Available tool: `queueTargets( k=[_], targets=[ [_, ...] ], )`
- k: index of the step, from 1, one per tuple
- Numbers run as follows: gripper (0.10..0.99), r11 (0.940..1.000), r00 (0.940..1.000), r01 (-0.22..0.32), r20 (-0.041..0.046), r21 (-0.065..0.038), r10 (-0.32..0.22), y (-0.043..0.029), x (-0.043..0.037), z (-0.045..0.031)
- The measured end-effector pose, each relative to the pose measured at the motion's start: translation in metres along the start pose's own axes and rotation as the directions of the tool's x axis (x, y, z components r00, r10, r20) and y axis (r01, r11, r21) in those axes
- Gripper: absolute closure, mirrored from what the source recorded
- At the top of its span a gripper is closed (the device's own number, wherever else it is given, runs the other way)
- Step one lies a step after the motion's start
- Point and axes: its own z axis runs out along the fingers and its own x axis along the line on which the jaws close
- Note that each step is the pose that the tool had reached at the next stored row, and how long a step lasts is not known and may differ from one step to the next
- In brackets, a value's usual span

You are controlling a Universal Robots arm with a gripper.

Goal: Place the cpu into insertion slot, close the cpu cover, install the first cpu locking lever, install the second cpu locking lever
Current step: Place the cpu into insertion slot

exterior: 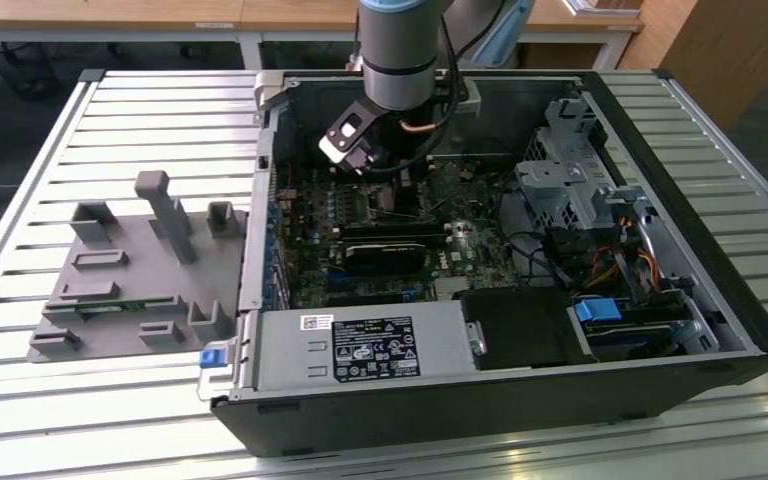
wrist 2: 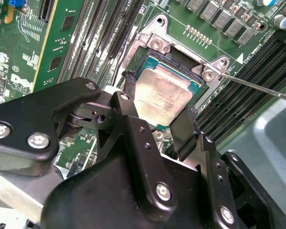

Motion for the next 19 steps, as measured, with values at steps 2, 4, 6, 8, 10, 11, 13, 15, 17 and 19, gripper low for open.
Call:
queueTargets(
  k=[2,4,6,8,10,11,13,15,17,19],
  targets=[
    [0.545,1.0,1.0,0.0,0.0,0.0,0.0,0.0004,0.0,0.0007],
    [0.545,1.0,1.0,0.0,0.0002,0.0,0.0,0.0003,0.0,0.0019],
    [0.545,1.0,1.0,0.0,0.0003,0.0,0.0,0.0002,0.0,0.0033],
    [0.545,1.0,1.0,0.0,0.0008,0.0,0.0,0.0001,-0.0001,0.0046],
    [0.545,1.0,1.0,0.0,0.0016,0.0,0.0,-0.0001,-0.0002,0.0056],
    [0.545,1.0,1.0,0.0,0.0018,0.001,0.0,-0.0002,-0.0002,0.0061],
    [0.545,1.0,1.0,0.0,0.0016,0.0,0.0,-0.0002,-0.0001,0.0065],
    [0.545,1.0,1.0,0.0,0.0013,0.0,0.0,-0.0002,-0.0001,0.0068],
    [0.545,1.0,1.0,0.0,0.0013,0.0,0.0,-0.0002,-0.0001,0.0068],
    [0.545,1.0,1.0,0.0,0.0012,0.0,0.0,-0.0002,-0.0001,0.0069]
  ],
)
